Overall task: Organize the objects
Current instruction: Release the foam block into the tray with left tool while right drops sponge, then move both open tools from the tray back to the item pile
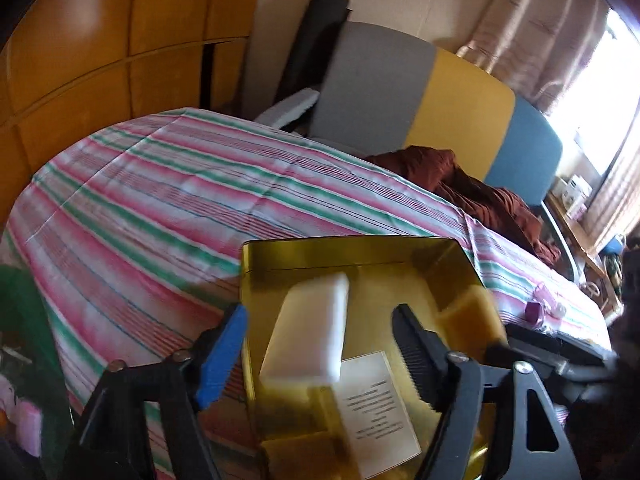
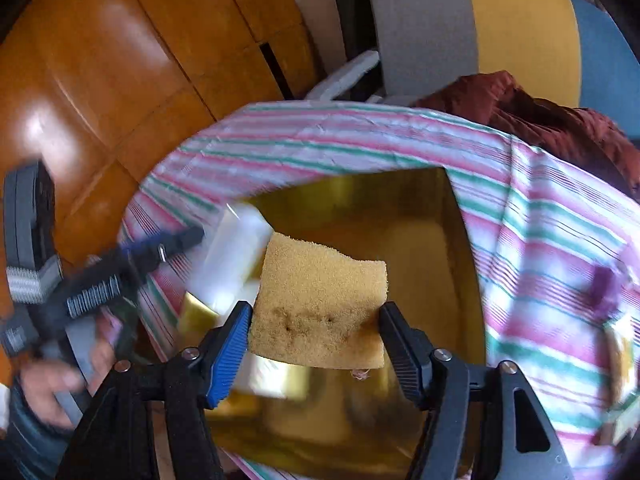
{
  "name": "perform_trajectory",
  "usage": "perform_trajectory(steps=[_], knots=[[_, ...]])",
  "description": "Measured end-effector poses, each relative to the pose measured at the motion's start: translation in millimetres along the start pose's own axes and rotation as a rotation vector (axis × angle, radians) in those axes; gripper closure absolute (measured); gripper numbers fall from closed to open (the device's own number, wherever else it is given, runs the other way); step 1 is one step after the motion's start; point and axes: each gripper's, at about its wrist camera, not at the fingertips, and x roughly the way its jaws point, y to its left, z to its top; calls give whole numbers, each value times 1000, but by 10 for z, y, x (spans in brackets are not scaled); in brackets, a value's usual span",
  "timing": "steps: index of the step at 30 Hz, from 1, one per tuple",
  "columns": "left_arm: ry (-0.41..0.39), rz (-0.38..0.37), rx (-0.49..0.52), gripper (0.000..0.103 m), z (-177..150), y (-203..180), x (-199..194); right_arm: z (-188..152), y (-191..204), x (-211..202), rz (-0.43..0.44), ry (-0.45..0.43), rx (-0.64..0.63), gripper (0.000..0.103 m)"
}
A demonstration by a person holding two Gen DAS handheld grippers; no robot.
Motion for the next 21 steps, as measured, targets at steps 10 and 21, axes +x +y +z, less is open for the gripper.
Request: perform_trajectory(steps=[10, 21], knots=[[-19, 22, 27, 26, -491, -55, -305, -225, 30, 66, -5, 39, 4, 15], [-50, 20, 67, 20, -805, -454, -561, -603, -161, -257, -128, -7, 11, 15]])
